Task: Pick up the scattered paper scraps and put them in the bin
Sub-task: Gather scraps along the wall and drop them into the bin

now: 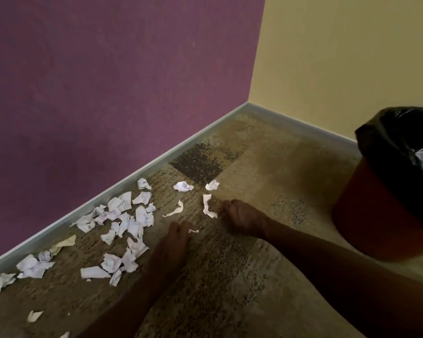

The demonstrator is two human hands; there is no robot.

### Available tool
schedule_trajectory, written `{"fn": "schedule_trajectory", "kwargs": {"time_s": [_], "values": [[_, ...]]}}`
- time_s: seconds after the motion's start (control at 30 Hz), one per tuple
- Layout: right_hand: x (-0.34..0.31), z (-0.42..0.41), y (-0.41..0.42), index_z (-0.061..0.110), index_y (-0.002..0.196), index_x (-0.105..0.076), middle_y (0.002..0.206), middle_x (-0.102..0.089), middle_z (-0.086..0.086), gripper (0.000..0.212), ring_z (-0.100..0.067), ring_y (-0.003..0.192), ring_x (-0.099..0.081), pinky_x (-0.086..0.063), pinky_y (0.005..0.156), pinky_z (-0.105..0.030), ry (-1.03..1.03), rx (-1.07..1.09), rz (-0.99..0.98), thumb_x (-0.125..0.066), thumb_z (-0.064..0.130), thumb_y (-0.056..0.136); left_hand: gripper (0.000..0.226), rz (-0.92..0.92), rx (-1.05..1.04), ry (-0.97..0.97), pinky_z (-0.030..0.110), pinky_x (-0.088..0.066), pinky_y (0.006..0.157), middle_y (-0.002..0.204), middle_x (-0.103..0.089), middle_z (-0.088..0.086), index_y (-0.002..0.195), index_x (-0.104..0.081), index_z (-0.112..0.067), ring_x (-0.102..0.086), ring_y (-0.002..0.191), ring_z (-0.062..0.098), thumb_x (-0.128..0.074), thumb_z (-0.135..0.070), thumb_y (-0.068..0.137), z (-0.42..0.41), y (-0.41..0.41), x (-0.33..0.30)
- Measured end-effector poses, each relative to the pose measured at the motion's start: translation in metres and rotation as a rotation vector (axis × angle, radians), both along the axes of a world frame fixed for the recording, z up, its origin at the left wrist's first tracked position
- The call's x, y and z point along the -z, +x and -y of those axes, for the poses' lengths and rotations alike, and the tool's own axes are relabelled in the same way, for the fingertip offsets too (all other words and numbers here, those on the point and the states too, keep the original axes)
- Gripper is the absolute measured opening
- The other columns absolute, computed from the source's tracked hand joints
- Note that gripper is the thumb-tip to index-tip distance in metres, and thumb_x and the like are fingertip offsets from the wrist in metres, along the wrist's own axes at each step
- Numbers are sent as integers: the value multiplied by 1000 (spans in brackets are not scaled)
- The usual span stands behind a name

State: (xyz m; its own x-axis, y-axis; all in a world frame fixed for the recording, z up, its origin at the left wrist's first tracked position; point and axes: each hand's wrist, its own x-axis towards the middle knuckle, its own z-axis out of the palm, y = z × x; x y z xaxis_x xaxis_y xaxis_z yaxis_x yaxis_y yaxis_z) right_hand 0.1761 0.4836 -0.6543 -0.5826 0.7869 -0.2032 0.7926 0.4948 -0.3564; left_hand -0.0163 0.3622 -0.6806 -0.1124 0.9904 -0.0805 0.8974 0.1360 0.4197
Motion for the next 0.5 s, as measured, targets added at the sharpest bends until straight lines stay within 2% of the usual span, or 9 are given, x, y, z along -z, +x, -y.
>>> {"fn": "schedule_trajectory", "kwargs": {"time_s": [0.1,0.17,0.23,0.3,0.33,0.4,0.43,0.47,0.5], "values": [[-25,-5,9,-1,111,-48,102,-58,-27,26,-31,82,-54,-31,67,-31,48,5,-27,-36,19,102,24,188,-142,130,35,-49,84,114,-62,6,121,-53,-19,-60,98,20,-42,-26,101,-10,12,-22],[-38,-10,15,-2,100,-49,92,-59,-27,20,-25,70,-43,-27,64,-32,99,5,-54,-41,17,100,21,378,-230,198,31,-48,74,102,-68,5,116,-57,-18,-62,84,17,-45,-25,101,-18,24,-45],[-55,-12,24,-2,92,-49,84,-59,-27,20,-26,65,-42,-27,61,-34,148,7,-90,-42,15,100,25,454,-245,268,25,-39,66,101,-69,5,120,-56,-13,-61,78,15,-44,-25,101,-22,37,-70],[-79,-8,32,-2,89,-51,81,-61,-25,21,-31,64,-47,-26,59,-32,185,21,-138,-42,14,100,31,530,-277,271,22,-32,67,110,-65,8,124,-55,-7,-62,90,21,-43,-27,102,-31,48,-93],[-93,-5,36,-3,88,-51,81,-62,-24,21,-31,63,-47,-25,58,-31,192,32,-173,-42,13,100,33,586,-309,251,22,-34,68,112,-64,10,123,-55,-6,-61,94,24,-42,-28,103,-38,53,-102],[-119,-2,45,-5,91,-53,81,-62,-22,22,-28,63,-47,-27,58,-33,199,57,-247,-41,11,100,32,778,-352,171,23,-49,65,98,-65,8,116,-58,-8,-62,79,22,-43,-32,102,-51,68,-122],[-130,-1,50,-4,92,-53,82,-62,-21,23,-29,66,-50,-32,59,-35,208,81,-278,-41,13,101,31,869,-368,129,29,-55,64,89,-65,7,111,-60,-12,-60,68,22,-44,-36,101,-57,76,-132],[-140,0,54,-2,94,-54,84,-63,-19,24,-30,69,-53,-36,61,-36,226,118,-305,-40,16,101,28,930,-387,106,32,-56,57,81,-65,7,104,-61,-17,-58,57,21,-44,-39,101,-63,84,-142],[-149,0,59,0,95,-54,87,-63,-17,25,-30,73,-55,-39,63,-37,253,166,-326,-41,19,102,24,972,-408,89,27,-51,48,76,-65,6,101,-60,-22,-54,49,20,-44,-39,101,-69,93,-152]]}}
